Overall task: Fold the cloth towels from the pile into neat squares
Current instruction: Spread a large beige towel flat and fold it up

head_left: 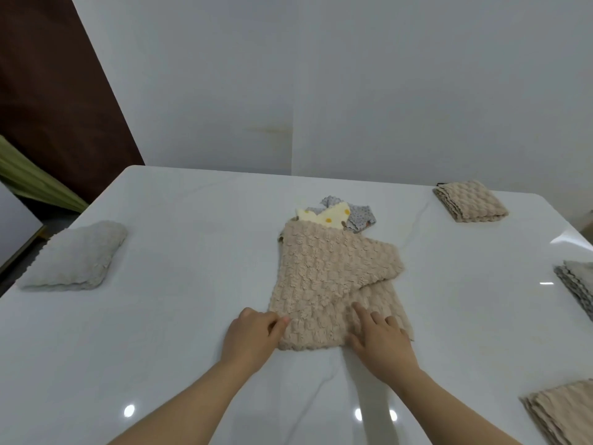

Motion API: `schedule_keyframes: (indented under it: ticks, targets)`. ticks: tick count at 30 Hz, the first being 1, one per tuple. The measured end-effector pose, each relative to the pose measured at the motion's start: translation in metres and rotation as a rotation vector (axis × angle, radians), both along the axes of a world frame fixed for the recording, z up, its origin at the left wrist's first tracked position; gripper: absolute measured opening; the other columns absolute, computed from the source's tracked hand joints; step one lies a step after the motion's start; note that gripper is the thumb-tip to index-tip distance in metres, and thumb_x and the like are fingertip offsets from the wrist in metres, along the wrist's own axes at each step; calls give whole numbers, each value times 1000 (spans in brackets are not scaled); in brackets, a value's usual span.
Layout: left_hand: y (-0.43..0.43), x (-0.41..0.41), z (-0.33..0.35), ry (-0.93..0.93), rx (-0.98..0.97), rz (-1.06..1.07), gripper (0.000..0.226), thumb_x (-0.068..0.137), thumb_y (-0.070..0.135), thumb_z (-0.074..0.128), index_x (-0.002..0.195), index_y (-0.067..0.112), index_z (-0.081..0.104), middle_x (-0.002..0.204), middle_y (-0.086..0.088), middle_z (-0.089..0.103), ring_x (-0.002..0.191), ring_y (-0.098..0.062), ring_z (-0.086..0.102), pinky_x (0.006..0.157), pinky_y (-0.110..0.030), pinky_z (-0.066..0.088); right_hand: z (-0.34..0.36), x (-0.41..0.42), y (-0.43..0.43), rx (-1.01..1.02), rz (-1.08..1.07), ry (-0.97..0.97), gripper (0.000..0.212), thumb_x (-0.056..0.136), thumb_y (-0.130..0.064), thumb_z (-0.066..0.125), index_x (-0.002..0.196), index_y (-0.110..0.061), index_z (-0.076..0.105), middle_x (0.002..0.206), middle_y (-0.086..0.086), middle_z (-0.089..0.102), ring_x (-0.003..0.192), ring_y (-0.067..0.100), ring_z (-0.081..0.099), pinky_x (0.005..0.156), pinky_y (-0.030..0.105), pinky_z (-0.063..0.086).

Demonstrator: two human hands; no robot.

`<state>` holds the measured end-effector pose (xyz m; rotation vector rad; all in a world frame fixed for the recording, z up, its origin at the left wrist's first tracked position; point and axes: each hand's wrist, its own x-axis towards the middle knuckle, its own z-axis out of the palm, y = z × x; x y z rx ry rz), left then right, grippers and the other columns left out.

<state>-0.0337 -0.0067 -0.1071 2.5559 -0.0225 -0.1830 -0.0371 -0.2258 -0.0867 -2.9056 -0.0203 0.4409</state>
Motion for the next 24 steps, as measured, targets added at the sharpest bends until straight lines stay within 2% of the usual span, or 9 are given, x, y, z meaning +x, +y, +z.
schedule_keyframes:
  ticks: [4, 7, 9, 10, 12, 14, 17, 19, 24]
  targets:
    - [-2, -1, -1, -107, 211, -75, 31, 90, 44, 51, 66, 25, 46, 65, 9, 51, 80, -14, 47, 64, -24, 35, -3, -6, -1, -3, -44, 34, 39, 97, -45, 29, 131, -30, 40, 117, 0, 60, 114, 23, 50, 99, 36, 34]
    - [-6, 4, -1, -224, 320, -182, 28, 55, 35, 81, 55, 26, 54, 59, 8, 54, 60, -14, 53, 51, -22, 34, -5, -10, -4, 21, -73, -3, 32, 96, -42, 32, 111, -22, 53, 96, -2, 59, 93, 19, 56, 82, 31, 45]
    - [-8, 9, -4, -245, 284, -237, 20, 58, 29, 68, 77, 26, 65, 80, 7, 62, 77, -15, 57, 59, -24, 45, -8, -12, -9, -19, -55, -84, 34, 97, -39, 33, 103, -18, 58, 94, -3, 47, 89, 16, 46, 78, 27, 41]
    - [-11, 12, -6, -205, 226, -267, 33, 66, 24, 61, 98, 24, 65, 101, 4, 63, 97, -17, 54, 74, -30, 49, -9, -13, -11, -29, -48, -137, 34, 96, -38, 34, 100, -16, 60, 98, -3, 47, 90, 15, 42, 79, 26, 37]
    - [-16, 14, -6, -84, 224, -361, 52, 81, 18, 45, 133, 22, 46, 137, 4, 46, 126, -20, 40, 99, -34, 37, -12, -16, -16, -32, -51, -177, 34, 96, -37, 36, 103, -17, 62, 113, -3, 51, 100, 17, 45, 86, 27, 36]
    - [-20, 18, -2, -33, 310, -387, 56, 89, 22, 36, 144, 25, 27, 146, 8, 34, 132, -18, 31, 105, -31, 31, -12, -20, -20, -26, -67, -137, 33, 96, -40, 34, 111, -20, 55, 121, -6, 49, 109, 17, 46, 91, 25, 37]
    - [-24, 17, 5, -10, 354, -373, 53, 95, 32, 34, 146, 28, 20, 145, 7, 35, 128, -19, 34, 101, -31, 33, -8, -24, -22, 61, -90, -129, 33, 97, -39, 33, 127, -27, 42, 119, -6, 50, 109, 14, 47, 83, 21, 39]
    - [-22, 16, 8, 5, 385, -381, 47, 97, 40, 30, 143, 29, 28, 138, 5, 44, 123, -19, 42, 97, -31, 35, -6, -22, -20, 110, -95, -110, 37, 98, -38, 33, 134, -31, 37, 114, -5, 52, 105, 14, 51, 76, 21, 38]
    - [-14, 17, 8, -114, 379, -301, 34, 98, 37, 31, 103, 19, 60, 103, 2, 63, 91, -15, 52, 73, -26, 33, -7, -18, -11, 79, -51, -112, 33, 97, -38, 34, 114, -22, 57, 104, -5, 50, 104, 14, 49, 80, 22, 37]
